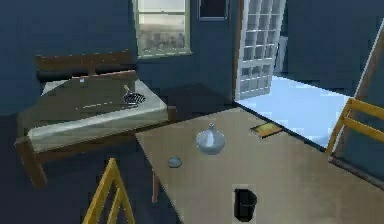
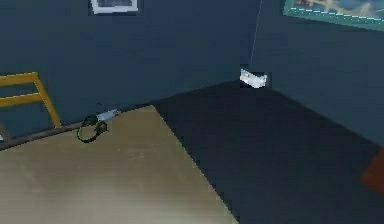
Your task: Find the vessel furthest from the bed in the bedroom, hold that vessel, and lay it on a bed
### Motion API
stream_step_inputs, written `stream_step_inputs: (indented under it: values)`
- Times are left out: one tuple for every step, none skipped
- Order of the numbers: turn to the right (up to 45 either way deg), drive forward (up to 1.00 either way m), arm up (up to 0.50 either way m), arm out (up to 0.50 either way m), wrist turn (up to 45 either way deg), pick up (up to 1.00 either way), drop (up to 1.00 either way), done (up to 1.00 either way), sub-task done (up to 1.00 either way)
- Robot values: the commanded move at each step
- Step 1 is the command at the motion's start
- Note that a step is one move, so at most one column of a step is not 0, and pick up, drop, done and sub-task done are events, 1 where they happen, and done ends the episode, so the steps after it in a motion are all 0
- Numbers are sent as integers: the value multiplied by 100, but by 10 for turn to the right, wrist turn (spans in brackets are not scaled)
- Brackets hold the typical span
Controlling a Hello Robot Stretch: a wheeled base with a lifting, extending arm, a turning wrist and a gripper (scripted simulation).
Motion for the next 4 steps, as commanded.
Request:
stream_step_inputs:
  values:
    - [-450,0,0,0,0,0,0,0,0]
    - [-210,0,0,0,0,0,0,0,0]
    - [0,0,50,0,0,0,0,0,0]
    - [0,0,26,0,0,0,0,0,0]
